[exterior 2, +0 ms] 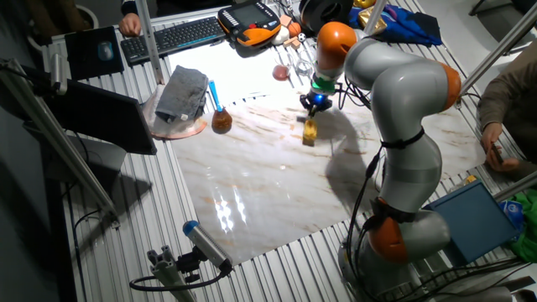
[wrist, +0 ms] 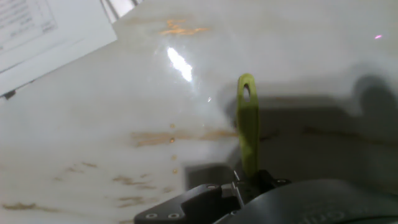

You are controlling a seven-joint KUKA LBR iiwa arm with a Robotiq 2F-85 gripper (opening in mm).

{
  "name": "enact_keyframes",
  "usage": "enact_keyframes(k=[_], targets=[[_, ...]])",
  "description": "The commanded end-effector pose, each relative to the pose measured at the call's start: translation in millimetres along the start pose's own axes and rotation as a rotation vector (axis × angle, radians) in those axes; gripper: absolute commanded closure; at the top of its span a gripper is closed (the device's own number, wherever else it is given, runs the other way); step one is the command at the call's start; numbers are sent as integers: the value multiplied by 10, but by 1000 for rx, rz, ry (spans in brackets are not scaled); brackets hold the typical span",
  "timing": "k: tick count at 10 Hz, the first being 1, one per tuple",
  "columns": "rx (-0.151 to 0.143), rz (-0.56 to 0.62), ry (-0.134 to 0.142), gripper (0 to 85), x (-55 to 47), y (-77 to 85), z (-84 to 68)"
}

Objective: Scrub the table with a brush

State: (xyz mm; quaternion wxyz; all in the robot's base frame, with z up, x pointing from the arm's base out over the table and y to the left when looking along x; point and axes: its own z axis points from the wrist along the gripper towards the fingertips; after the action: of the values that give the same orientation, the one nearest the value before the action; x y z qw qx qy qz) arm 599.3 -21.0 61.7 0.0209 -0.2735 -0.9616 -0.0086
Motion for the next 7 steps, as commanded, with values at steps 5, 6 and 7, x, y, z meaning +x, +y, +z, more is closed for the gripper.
enact_keyframes(k=[5, 6, 7], targets=[[20, 259, 72, 850, 53, -3, -24], [43, 211, 94, 850, 53, -3, -24], [56, 151, 112, 850, 53, -3, -24]])
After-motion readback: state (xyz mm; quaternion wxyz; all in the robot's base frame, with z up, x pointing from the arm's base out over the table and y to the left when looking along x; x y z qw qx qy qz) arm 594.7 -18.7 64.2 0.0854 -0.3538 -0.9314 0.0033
